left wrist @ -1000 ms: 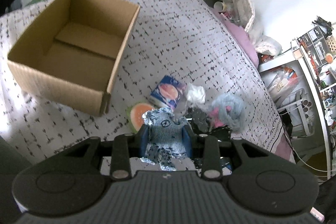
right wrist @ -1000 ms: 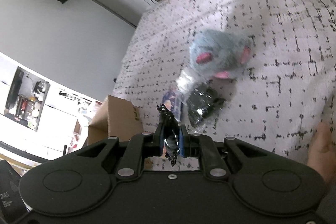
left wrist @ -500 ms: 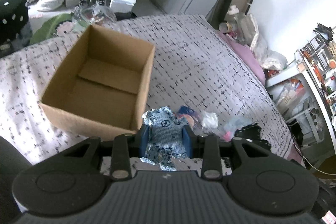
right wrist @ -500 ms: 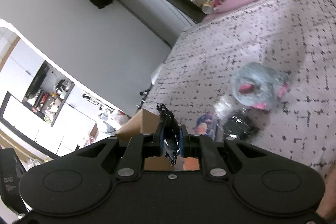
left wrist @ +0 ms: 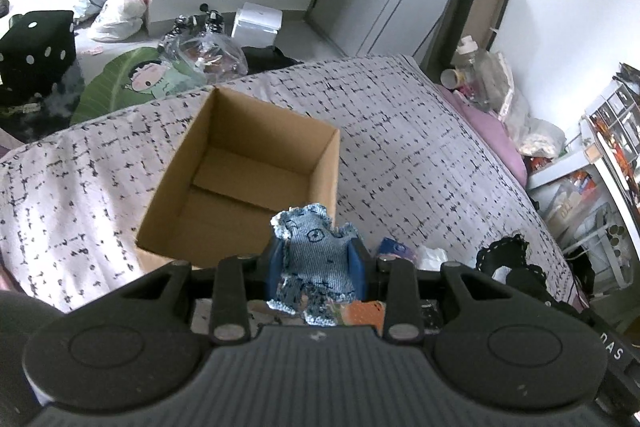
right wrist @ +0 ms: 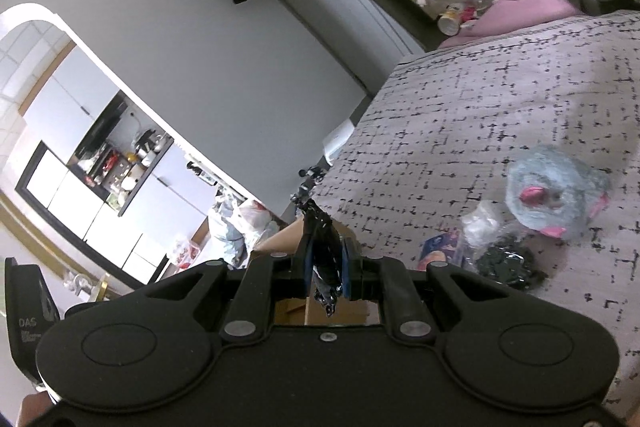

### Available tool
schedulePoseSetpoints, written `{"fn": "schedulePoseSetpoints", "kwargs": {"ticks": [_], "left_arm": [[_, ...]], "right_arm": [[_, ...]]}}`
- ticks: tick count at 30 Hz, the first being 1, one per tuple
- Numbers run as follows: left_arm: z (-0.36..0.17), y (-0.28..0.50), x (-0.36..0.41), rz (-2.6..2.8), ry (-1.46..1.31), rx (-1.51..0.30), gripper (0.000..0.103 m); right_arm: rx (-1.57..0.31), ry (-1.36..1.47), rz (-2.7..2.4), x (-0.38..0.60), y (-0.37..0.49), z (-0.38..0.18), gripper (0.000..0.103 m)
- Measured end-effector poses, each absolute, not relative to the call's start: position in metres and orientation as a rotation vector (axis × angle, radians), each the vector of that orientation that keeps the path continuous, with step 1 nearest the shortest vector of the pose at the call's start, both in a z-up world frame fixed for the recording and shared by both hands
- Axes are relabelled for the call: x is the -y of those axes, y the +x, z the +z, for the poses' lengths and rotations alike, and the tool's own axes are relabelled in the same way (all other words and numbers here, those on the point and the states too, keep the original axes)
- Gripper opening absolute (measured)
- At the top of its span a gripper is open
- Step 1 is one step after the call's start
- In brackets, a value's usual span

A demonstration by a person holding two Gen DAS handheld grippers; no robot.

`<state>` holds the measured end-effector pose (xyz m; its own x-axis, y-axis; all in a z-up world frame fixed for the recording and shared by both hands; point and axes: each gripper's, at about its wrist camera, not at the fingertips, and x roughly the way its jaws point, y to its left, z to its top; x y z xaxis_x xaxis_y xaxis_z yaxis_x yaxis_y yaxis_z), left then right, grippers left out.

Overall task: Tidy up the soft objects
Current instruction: 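Grasp the denim plush with left tool while right tool grasps the black fuzzy item, then lower both held items into the cardboard box and open both tools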

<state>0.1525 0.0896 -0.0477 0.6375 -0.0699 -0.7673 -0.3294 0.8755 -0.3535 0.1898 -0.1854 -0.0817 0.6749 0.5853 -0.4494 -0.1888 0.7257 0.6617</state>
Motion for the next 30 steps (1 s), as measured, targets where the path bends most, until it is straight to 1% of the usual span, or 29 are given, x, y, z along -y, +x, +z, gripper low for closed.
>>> {"fn": "schedulePoseSetpoints", "kwargs": {"ticks": [10, 25, 30], "left_arm": [[-0.056, 0.16, -0.12, 0.198, -0.519, -0.874, 0.033], [-0.088, 0.173, -0.162, 0.241, -0.574, -0.907, 0.034], [-0.102, 0.179, -0.169, 0.249, -0.57, -0.931, 0.033]], "right_arm": [[-0.713, 0.574, 0.557, 0.148, 0.199, -0.083, 0.014], [-0.795, 0.514, 0.615, 0.086, 0.219, -0.095, 0.014], [-0.823, 0.492, 0.63, 0.063, 0.223, -0.103, 0.014]]}}
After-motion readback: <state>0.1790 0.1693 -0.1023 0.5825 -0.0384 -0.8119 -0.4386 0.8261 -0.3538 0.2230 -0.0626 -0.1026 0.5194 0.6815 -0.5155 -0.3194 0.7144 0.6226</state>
